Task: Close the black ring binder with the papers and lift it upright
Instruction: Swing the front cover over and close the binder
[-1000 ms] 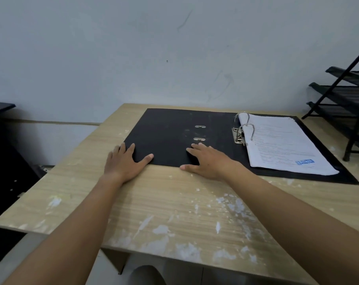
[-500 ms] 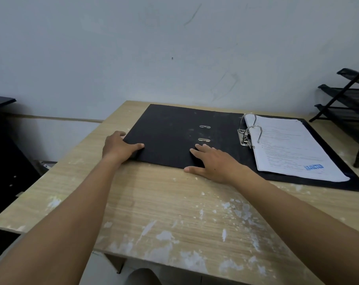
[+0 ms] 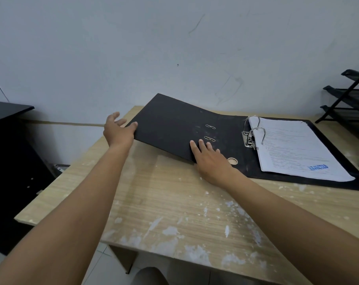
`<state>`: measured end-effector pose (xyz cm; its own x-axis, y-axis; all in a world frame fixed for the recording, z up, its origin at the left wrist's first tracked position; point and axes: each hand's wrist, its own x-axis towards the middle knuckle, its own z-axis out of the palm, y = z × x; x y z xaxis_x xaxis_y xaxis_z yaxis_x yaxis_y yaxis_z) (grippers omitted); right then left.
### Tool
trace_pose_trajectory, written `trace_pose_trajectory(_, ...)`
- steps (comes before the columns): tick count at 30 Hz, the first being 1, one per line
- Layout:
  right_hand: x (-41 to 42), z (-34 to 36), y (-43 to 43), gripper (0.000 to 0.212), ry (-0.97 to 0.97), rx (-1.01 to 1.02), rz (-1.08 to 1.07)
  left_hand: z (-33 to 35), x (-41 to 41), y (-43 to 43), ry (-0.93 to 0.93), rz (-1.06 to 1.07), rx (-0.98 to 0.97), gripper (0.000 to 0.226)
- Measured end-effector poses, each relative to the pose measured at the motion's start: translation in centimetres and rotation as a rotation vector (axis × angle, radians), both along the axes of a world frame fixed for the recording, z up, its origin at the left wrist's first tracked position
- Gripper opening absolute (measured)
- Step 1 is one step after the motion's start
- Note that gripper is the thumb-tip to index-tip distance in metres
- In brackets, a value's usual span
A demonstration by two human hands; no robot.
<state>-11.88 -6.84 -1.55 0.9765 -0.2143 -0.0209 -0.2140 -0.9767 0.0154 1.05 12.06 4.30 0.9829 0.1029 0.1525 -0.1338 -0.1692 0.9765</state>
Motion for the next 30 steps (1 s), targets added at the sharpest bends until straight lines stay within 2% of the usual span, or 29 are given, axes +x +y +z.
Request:
trace_pose_trajectory(5, -0.6, 0.4, 0.5, 0.066, -0.051, 0.049, -0.021, 0.7, -1.5, -1.9, 0.113, 0.014, -0.419, 0.078)
trace_pose_trajectory(7, -1.0, 0.5, 0.4, 0.066, -0.072, 0.077, -0.025, 0.7, -1.9, -2.9, 0.166, 0.006, -0.550, 0.067)
trace_pose_trajectory(9, -1.4, 0.8, 0.3, 0.068, -0.079, 0.101, -0.024, 0.6, -2.7, -4.0, 0.200, -0.047, -0.591, 0.040)
trace_pose_trajectory(11, -1.7, 1.1, 0.3, 0.071, -0.083, 0.118, -0.024, 0.6, -3.6, -5.1, 0.223, -0.108, -0.592, 0.031)
trace_pose_trajectory(15, -2.1, 1.4, 0.2, 0.073, -0.089, 0.152, -0.038, 1.1, -4.3, -6.3, 0.189, -0.177, -0.543, 0.033)
trace_pose_trajectory(26, -2.1, 2.2, 0.1, 0.079, -0.147, 0.301, -0.108, 4.2, -5.8, -9.0, -0.009, -0.255, -0.377, 0.021)
trace_pose_trajectory(30, -2.3, 3.0, -0.1, 0.074, -0.151, 0.356, -0.145, 5.5, -6.9, -10.2, -0.084, -0.261, -0.305, 0.025)
